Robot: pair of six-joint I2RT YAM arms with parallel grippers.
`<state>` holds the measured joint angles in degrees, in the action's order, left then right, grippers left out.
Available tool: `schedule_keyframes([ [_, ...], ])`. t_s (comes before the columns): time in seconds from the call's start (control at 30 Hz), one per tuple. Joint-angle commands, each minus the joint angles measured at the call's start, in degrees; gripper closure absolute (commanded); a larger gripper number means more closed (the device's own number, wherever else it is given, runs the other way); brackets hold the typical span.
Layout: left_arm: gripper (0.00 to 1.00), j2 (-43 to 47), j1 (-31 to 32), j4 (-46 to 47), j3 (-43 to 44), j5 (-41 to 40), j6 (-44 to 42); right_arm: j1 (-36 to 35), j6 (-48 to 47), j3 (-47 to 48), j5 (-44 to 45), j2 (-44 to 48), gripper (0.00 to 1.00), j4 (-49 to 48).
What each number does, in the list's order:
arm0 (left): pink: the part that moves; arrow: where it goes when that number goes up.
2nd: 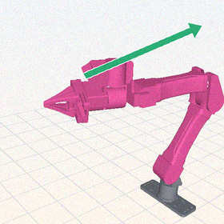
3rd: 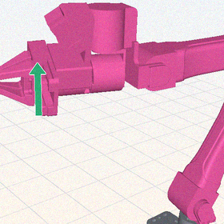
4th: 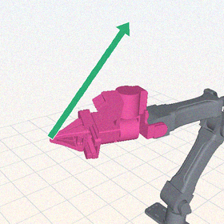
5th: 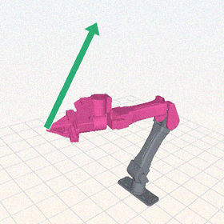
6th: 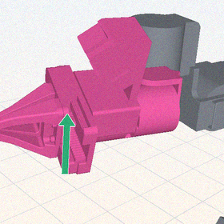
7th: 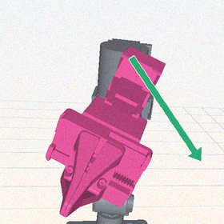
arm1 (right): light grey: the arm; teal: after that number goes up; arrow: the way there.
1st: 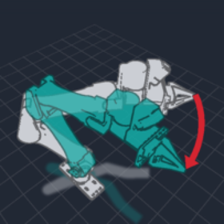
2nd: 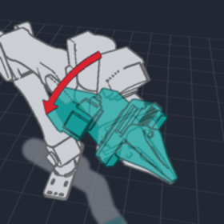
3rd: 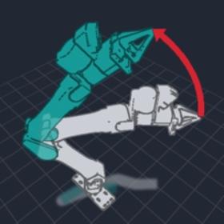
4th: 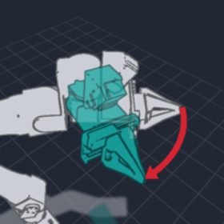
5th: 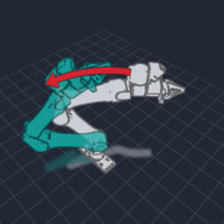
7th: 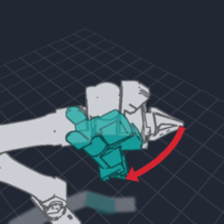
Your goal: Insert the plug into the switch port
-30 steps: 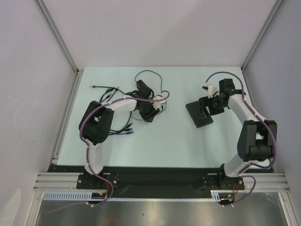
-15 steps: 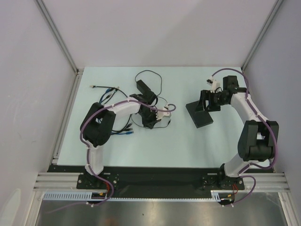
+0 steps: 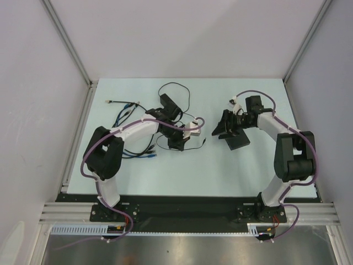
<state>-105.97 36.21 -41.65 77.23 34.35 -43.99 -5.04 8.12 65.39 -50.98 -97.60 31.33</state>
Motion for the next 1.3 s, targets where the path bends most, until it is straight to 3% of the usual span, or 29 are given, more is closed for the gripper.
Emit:
schedule_keyframes([
  [0.0,1.0,3.05,0.27,3.32,0.2,3.8,1.62,-1.11,5.24,0.27,-5.09,-1.01,0.35,-4.79],
  [0.4,1.0,4.98,0.36,6.23,-0.15,4.23,2.95,-4.28,11.74,-0.35,-6.24,-4.61,0.38,-9.88],
  [0.73,1.0,5.6,0.71,5.61,-0.15,4.15,1.62,-4.54,14.38,0.62,-7.11,-6.28,0.54,-12.17],
  [0.9,1.0,5.95,0.71,5.0,-0.5,3.89,0.83,-4.28,15.61,1.15,-7.9,-7.07,0.56,-13.22],
  [1.07,1.0,5.95,0.71,4.74,-0.94,3.62,0.22,-4.19,16.4,1.76,-8.61,-7.69,0.84,-13.84],
  [1.1,1.0,6.04,0.71,4.91,-1.12,3.53,0.3,-4.19,16.4,1.85,-8.7,-7.69,1.0,-13.84],
  [1.2,1.0,6.13,0.62,6.22,-1.56,1.69,2.05,-3.58,18.41,2.2,-9.13,-7.25,1.0,-14.98],
  [1.27,0.99,6.13,-0.6,10.33,-2.35,-0.86,9.65,-2.61,20.87,1.68,-8.61,-6.64,1.0,-18.56],
])
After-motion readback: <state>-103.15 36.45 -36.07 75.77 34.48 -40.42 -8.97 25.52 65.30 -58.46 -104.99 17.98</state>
